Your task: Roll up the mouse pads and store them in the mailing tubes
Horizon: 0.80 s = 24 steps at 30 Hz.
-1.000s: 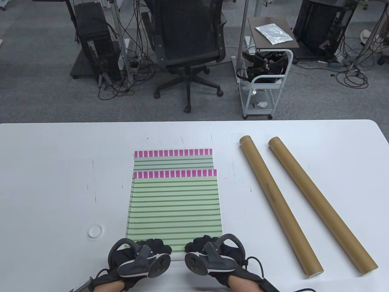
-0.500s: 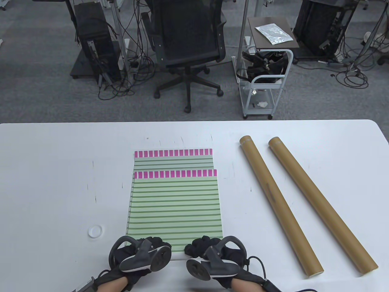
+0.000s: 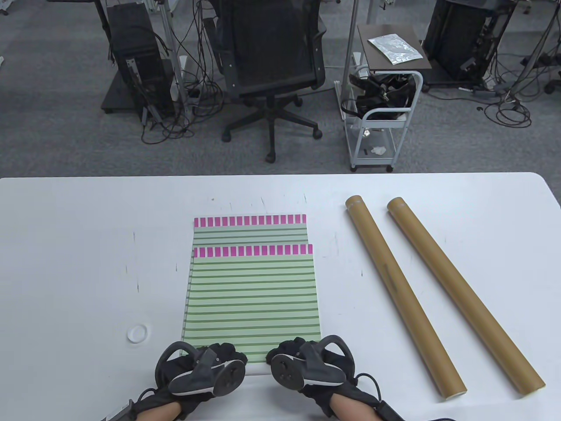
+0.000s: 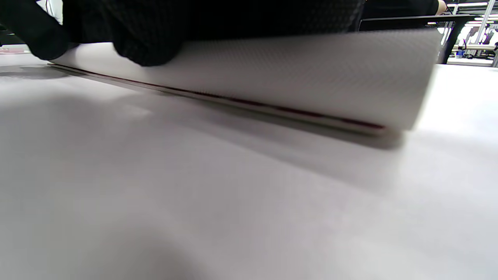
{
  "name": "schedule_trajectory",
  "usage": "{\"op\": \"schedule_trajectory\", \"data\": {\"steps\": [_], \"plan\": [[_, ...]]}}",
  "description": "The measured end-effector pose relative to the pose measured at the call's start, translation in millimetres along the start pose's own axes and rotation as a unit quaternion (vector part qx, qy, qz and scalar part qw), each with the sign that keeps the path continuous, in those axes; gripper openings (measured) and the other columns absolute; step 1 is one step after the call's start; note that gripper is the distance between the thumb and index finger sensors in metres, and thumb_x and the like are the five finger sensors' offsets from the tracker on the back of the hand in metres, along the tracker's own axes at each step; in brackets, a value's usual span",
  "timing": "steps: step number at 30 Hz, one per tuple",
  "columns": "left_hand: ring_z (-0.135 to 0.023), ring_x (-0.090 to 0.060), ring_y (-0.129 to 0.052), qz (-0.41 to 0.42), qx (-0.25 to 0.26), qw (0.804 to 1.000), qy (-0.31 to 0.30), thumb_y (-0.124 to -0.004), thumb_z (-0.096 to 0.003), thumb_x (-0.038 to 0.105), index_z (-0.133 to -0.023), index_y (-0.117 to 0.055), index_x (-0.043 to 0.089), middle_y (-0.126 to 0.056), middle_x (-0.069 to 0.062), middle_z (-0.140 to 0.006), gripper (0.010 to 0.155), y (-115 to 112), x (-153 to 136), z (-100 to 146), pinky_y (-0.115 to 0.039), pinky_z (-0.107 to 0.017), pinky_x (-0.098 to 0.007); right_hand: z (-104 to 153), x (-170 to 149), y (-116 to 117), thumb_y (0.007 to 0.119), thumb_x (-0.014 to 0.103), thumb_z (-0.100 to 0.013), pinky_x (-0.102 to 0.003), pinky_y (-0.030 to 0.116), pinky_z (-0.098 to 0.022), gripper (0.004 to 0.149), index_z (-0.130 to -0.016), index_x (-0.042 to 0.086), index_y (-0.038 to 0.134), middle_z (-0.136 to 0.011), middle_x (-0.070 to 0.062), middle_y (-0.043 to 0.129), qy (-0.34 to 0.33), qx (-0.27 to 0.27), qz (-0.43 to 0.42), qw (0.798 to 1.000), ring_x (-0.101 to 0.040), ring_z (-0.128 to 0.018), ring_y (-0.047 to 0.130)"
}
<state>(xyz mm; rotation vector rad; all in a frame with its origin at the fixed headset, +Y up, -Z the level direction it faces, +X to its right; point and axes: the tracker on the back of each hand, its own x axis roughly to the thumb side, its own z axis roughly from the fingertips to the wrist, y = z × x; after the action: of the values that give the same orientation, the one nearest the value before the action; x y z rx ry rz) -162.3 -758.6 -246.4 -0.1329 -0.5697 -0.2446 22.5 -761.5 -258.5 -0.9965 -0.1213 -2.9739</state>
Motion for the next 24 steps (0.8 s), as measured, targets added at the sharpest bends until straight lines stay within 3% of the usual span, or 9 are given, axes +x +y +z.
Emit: {"op": "schedule_trajectory", "data": {"steps": [5,17,20,24], "plan": [[-0.065,-0.015,-0.095,-0.048,0.024,0.998,0.016,-0.078,-0.0387,0.048,-0.087,-0.076,0.037,-0.088,0.009,-0.081,0.050,3.2,7.8,0.3,-0.087,-0.045,-0.021,1.5,0.7,-0.3,0.075,0.033,-0.046,-0.038,0.076,-0.056,0.045,-0.090,0.029,0.069,-0.088,0.001,0.080,0.003,0.000,0.002,1.000,-0.023,-0.069,0.086],[-0.065,-0.013,-0.096,0.027,0.007,0.999,0.045,-0.071,-0.0408,0.045,-0.086,-0.076,0.037,-0.090,0.011,-0.079,0.047,-1.0,-7.4,-5.9,-0.086,-0.049,-0.022,7.6,9.8,-5.6,0.077,0.035,-0.045,-0.038,0.077,-0.056,0.047,-0.091,0.028,0.071,-0.086,0.000,0.081,-0.026,-0.026,0.108,0.994,-0.022,-0.069,0.087],[-0.065,-0.013,-0.096,0.028,0.003,0.999,0.042,-0.071,-0.0412,0.046,-0.086,-0.075,0.037,-0.090,0.011,-0.079,0.045,-0.6,-7.9,-6.1,-0.086,-0.048,-0.022,5.6,6.3,-5.9,0.076,0.034,-0.046,-0.037,0.078,-0.055,0.045,-0.090,0.028,0.073,-0.086,0.000,0.083,-0.023,-0.023,0.086,0.996,-0.022,-0.067,0.088],[-0.066,-0.014,-0.098,-0.027,0.030,0.999,0.024,-0.074,-0.0416,0.047,-0.091,-0.061,0.043,-0.070,0.005,-0.095,0.051,2.2,2.4,1.2,-0.090,-0.047,-0.021,3.1,2.9,-4.9,0.075,0.032,-0.046,-0.038,0.078,-0.054,0.043,-0.089,0.028,0.075,-0.084,-0.001,0.085,-0.015,-0.020,0.057,0.998,-0.023,-0.067,0.089]]}}
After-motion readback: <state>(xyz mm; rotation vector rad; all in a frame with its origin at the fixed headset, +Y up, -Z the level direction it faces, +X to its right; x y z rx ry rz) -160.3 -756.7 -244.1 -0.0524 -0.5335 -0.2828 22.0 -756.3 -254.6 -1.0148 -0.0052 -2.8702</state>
